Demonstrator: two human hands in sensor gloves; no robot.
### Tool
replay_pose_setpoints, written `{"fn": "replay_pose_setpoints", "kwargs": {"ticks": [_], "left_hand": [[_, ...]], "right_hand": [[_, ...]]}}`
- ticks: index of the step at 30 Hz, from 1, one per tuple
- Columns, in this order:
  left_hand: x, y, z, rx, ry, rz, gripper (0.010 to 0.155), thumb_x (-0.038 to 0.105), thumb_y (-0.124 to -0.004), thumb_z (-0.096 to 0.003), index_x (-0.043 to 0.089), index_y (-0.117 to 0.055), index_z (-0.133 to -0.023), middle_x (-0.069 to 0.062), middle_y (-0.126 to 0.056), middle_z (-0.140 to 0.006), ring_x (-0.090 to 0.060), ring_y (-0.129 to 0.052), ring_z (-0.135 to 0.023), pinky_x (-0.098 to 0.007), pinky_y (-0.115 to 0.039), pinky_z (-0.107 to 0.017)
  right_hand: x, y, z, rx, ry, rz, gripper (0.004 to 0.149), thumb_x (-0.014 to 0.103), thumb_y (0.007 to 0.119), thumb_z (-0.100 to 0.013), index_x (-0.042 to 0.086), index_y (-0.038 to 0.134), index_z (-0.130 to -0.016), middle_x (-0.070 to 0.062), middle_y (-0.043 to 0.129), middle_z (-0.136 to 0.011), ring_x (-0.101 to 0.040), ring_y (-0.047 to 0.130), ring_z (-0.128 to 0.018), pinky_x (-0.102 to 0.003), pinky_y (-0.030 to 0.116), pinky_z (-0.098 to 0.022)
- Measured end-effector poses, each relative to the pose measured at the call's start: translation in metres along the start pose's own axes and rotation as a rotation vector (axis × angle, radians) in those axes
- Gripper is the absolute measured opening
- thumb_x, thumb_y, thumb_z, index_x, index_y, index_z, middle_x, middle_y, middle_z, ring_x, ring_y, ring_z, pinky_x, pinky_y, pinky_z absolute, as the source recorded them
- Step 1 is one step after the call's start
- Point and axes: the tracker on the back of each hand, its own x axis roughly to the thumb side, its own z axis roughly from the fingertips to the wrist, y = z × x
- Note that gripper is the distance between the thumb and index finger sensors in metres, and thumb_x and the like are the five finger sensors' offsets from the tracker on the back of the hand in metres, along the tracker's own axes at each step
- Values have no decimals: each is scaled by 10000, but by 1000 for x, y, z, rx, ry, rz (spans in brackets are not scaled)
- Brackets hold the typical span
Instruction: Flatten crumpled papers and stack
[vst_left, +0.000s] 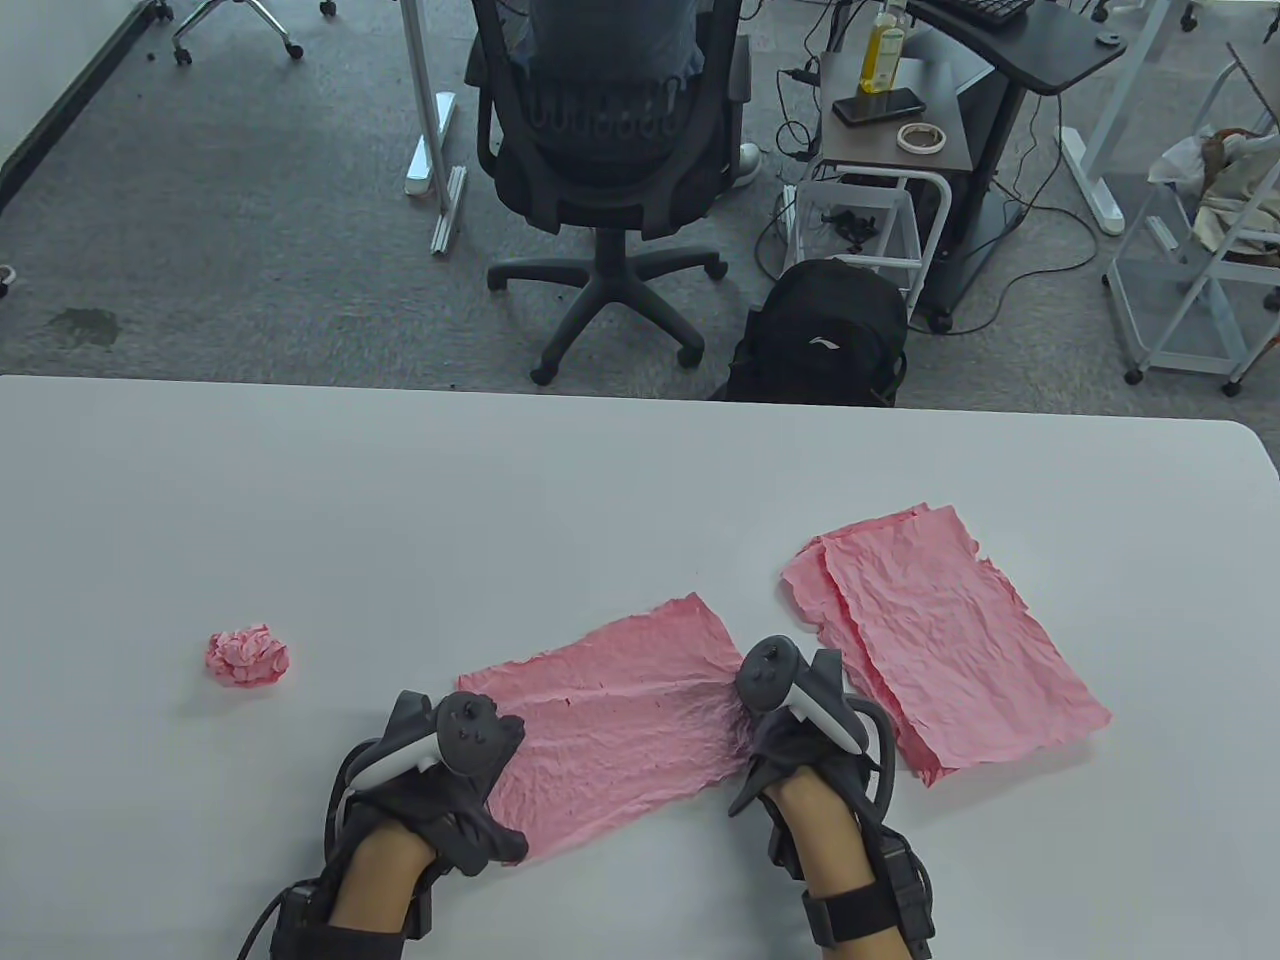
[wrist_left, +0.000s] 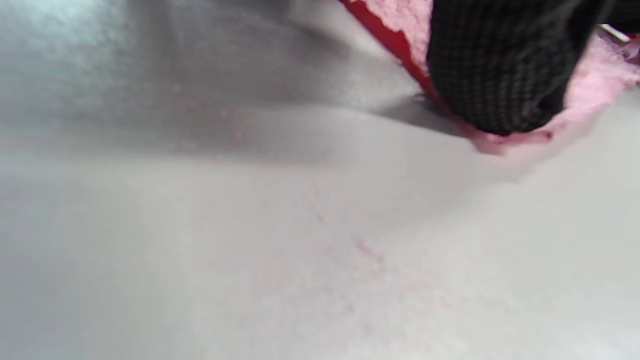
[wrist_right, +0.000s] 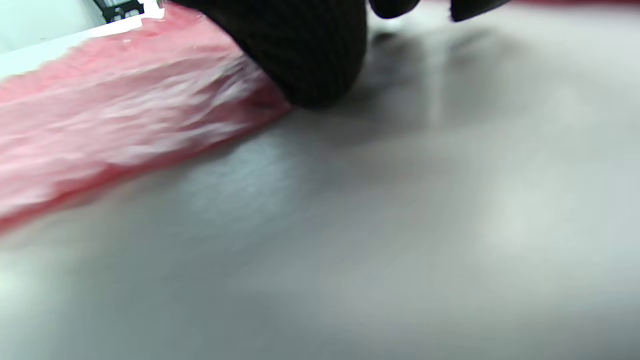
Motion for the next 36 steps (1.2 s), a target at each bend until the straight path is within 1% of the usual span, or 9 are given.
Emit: {"fn": "replay_pose_setpoints", "kwargs": {"ticks": [5, 8, 10, 14, 20, 28, 30, 32, 36], "left_hand": [[4, 0, -1, -8, -31, -14, 1111, 649, -896, -360, 334, -147, -1117, -20, 44, -1120, -321, 73, -1092, -663, -88, -750], [14, -2, -3, -26, -82, -47, 1110, 633, -908, -358, 334, -156, -1117, -21, 39, -1121, -320, 70, -1093, -662, -89, -751], [19, -3, -3, -36, -98, -70, 1111, 630, -911, -355, 337, -155, -1115, -18, 40, -1120, -318, 69, -1092, -660, -90, -751], [19, -4, -3, -41, -97, -60, 1110, 623, -911, -354, 343, -152, -1114, -14, 44, -1117, -312, 72, -1091, -654, -86, -751], [20, -4, -3, -43, -90, -65, 1107, 620, -910, -354, 347, -151, -1112, -13, 45, -1115, -311, 71, -1090, -653, -90, -751], [20, -4, -3, -36, -92, -58, 1100, 621, -910, -358, 349, -160, -1115, -12, 37, -1119, -312, 63, -1093, -652, -93, -751], [19, -4, -3, -27, -98, -59, 1088, 619, -907, -366, 342, -172, -1119, -14, 26, -1124, -314, 53, -1098, -653, -100, -754], [18, -2, -3, -16, -108, -55, 1052, 613, -890, -386, 339, -193, -1124, -14, 5, -1133, -317, 35, -1105, -655, -111, -757], [16, 1, 1, 20, -139, -16, 946, 611, -833, -431, 306, -292, -1145, -31, -84, -1163, -341, -46, -1127, -662, -164, -765]], "right_hand": [[51, -16, 28, -216, -289, 2, 610, 99, 728, -450, 182, 542, -1025, -180, 416, -1117, -467, 356, -996, -640, 445, -652], [96, 9, 36, -91, -513, 53, 582, 162, 704, -476, 229, 544, -1031, -170, 407, -1126, -459, 355, -1003, -639, 445, -656], [107, 23, 30, 44, -527, 55, 592, 216, 695, -491, 264, 489, -1044, -136, 311, -1140, -452, 301, -1008, -639, 412, -664], [89, 28, 1, 149, -445, 3, 596, 248, 669, -509, 336, 413, -1041, -65, 230, -1137, -390, 226, -1014, -606, 340, -680], [35, 10, -31, 77, -190, -189, 577, 232, 689, -503, 339, 484, -1032, -41, 266, -1141, -363, 219, -1022, -594, 308, -683], [15, -2, -35, 16, -51, -139, 595, 255, 699, -507, 287, 450, -1046, -91, 291, -1138, -417, 268, -1015, -649, 365, -661], [11, -9, -25, -58, -22, -127, 616, 265, 706, -509, 222, 418, -1052, -204, 360, -1118, -508, 366, -978, -658, 403, -645], [10, -14, -11, -133, 18, -98, 612, 297, 746, -501, 107, 510, -1033, -303, 605, -1033, -576, 584, -879, -666, 512, -595], [14, -17, 7, -127, 86, 4, 549, 381, 791, -491, 30, 759, -911, -280, 896, -821, -520, 868, -685, -632, 701, -470]]}}
